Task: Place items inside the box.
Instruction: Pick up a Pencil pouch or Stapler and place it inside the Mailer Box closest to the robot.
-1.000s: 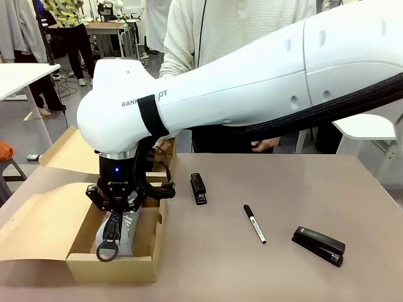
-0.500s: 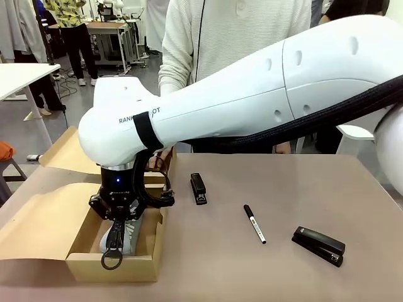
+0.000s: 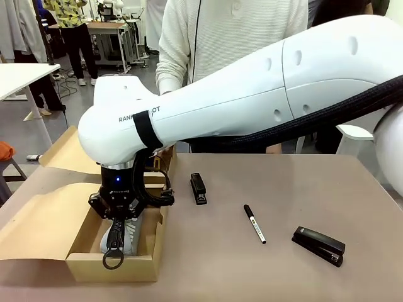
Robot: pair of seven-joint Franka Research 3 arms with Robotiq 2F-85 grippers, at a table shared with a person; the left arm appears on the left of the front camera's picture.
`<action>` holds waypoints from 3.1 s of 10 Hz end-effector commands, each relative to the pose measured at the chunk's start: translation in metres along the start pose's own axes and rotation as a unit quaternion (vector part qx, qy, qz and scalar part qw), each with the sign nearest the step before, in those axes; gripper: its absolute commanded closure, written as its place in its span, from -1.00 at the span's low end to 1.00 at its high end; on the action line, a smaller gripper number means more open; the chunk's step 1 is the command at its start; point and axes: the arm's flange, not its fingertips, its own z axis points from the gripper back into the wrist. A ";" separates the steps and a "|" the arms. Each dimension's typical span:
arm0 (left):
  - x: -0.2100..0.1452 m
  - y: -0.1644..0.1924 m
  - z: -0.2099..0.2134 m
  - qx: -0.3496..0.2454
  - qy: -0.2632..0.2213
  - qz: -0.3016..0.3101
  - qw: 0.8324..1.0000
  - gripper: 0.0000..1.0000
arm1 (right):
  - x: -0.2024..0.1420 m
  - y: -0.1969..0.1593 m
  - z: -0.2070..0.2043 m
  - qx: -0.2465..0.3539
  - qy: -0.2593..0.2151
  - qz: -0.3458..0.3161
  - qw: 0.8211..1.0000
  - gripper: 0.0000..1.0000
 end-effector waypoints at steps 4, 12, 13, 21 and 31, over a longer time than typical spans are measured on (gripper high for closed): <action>0.002 -0.002 -0.001 -0.008 -0.008 -0.012 1.000 -1.00 | -0.002 -0.002 0.006 0.003 0.006 0.004 1.000 -1.00; 0.002 -0.002 -0.001 -0.008 -0.008 -0.012 1.000 -1.00 | -0.129 -0.184 0.133 0.062 -0.016 0.074 0.995 -1.00; 0.002 -0.002 -0.001 -0.008 -0.008 -0.012 1.000 -1.00 | -0.149 -0.202 0.134 0.064 -0.043 0.011 0.997 -1.00; 0.002 -0.002 -0.001 -0.008 -0.008 -0.012 1.000 -1.00 | -0.127 -0.360 0.194 0.280 -0.058 0.017 0.958 -1.00; 0.002 -0.002 -0.001 -0.008 -0.008 -0.012 1.000 -1.00 | -0.184 -0.668 0.095 0.653 -0.199 -0.038 0.730 -1.00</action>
